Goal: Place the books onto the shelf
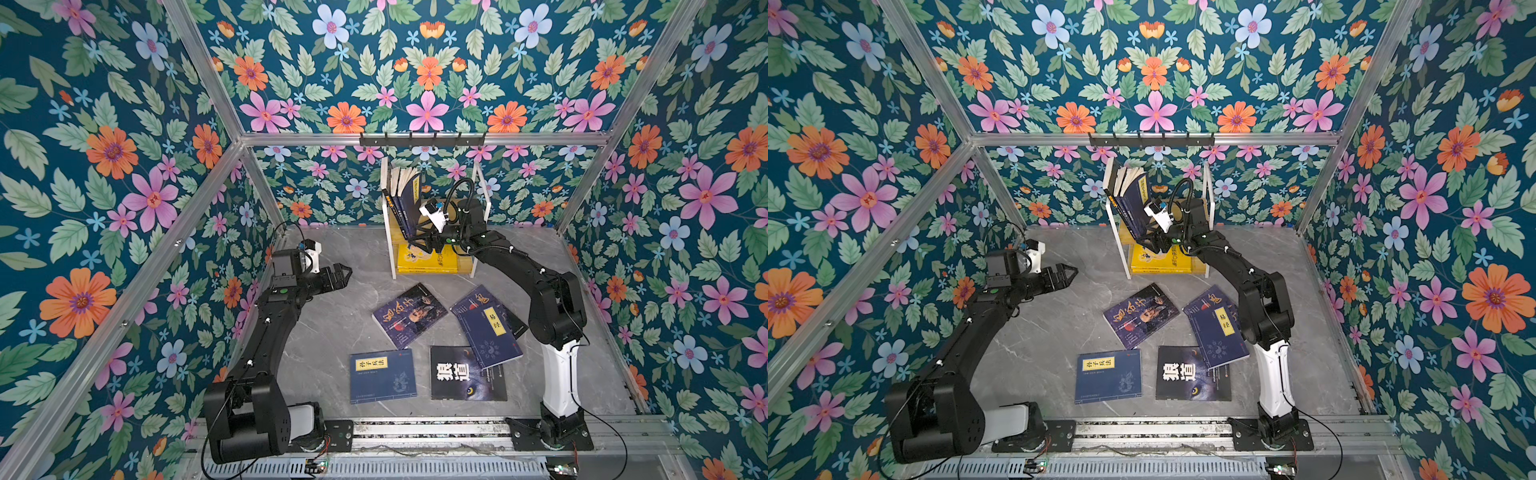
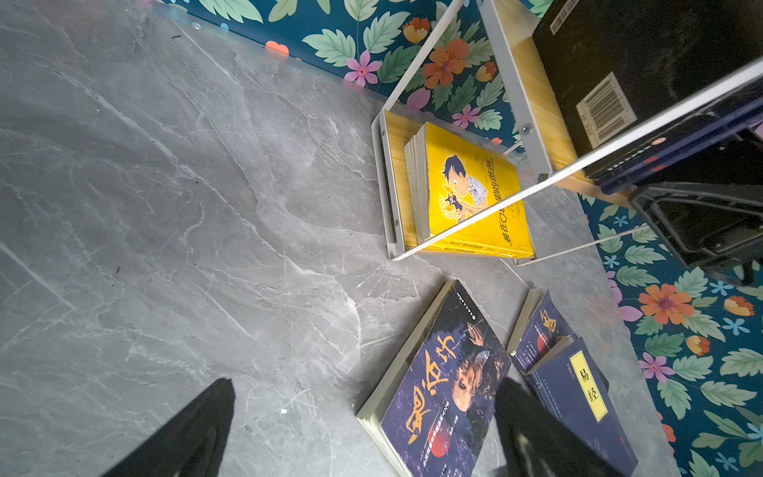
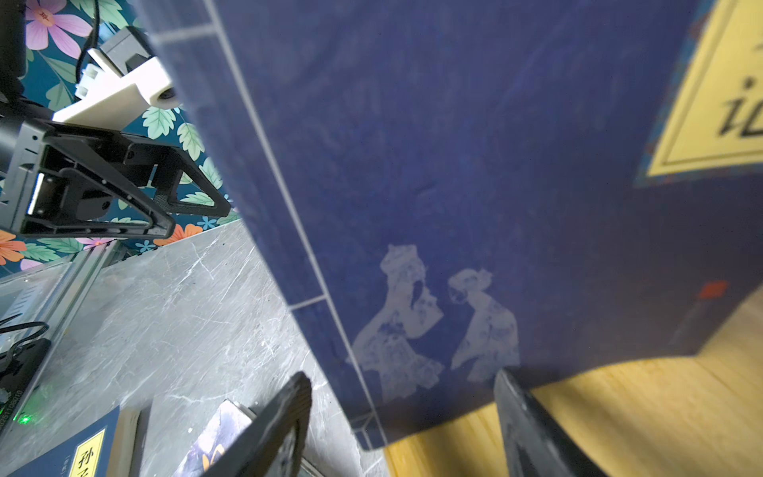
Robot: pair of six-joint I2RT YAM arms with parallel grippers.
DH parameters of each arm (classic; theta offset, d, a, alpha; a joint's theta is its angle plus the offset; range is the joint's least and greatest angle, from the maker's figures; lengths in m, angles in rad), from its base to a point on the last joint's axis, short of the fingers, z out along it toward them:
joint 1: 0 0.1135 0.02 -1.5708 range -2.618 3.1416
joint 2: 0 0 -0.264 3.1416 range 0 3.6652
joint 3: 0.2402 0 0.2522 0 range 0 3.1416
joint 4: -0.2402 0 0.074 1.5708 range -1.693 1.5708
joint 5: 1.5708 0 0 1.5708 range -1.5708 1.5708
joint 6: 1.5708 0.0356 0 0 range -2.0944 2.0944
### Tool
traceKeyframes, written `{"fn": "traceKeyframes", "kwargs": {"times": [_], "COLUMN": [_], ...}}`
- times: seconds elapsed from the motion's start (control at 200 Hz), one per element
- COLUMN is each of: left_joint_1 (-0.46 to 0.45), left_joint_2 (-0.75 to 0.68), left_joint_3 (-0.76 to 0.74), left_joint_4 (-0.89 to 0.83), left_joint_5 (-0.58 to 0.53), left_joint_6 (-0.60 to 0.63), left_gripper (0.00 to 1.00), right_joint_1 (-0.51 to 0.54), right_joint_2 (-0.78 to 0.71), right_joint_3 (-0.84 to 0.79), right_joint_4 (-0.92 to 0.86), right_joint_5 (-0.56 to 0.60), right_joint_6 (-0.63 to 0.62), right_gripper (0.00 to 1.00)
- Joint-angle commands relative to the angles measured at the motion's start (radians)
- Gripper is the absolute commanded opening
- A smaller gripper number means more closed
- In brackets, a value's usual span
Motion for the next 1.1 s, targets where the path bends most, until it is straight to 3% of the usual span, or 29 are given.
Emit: {"fn": "traceKeyframes", "kwargs": {"times": [0.0,0.385,1.095], "left_joint_1": [0.001,0.001,0.002], "left_joint_2": [-0.006,-0.002,-0.003], "left_joint_3": [0.001,0.007,0.005], "left_joint_4": [0.005,0.000,0.002], "left_joint_5": [0.003,-0.001,-0.005], "left_joint_6": [0.007,0.006,0.007], "left_gripper": [1.00,1.00,1.00], "right_joint_1": [0.001,-0.001,-0.008], "right_joint_2": [0.005,0.011,0.023], "right_joint_3": [0.010,0.031,0.039], "right_joint_4": [-0.042,-0.057,-0.046], "right_joint_5": [-0.018,-0.010,-0.013], "right_joint_6": [-0.011,-0.014,-0.002], "right_gripper": [0.67,0.57,0.49]}}
